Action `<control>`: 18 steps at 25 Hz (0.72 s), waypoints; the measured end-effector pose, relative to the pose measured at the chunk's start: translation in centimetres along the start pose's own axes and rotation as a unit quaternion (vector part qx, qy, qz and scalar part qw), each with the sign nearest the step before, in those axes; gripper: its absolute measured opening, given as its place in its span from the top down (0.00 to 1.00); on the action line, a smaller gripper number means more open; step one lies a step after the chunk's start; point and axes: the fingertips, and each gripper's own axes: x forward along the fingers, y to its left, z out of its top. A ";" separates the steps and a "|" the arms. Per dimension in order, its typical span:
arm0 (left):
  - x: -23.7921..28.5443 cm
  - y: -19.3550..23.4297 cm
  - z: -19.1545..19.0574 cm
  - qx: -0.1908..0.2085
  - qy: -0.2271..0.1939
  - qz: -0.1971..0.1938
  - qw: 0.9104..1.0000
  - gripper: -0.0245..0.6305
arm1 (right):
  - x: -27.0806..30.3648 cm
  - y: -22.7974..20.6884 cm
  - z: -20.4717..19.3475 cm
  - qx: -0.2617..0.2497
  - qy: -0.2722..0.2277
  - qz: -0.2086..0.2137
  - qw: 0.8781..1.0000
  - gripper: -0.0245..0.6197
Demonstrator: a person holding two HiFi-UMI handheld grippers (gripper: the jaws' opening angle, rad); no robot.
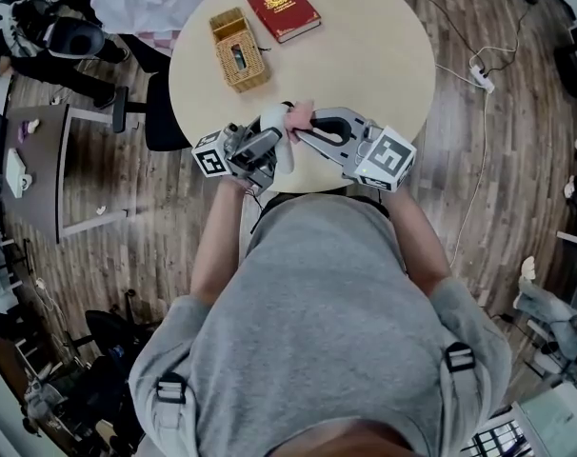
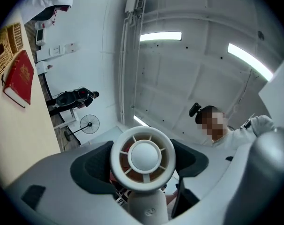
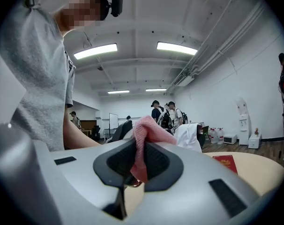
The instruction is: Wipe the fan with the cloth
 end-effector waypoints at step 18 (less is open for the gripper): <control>0.2 -2.1 -0.7 0.010 -0.083 -0.028 0.996 0.38 | -1.2 0.9 -1.5 -0.027 0.041 0.044 0.998 0.89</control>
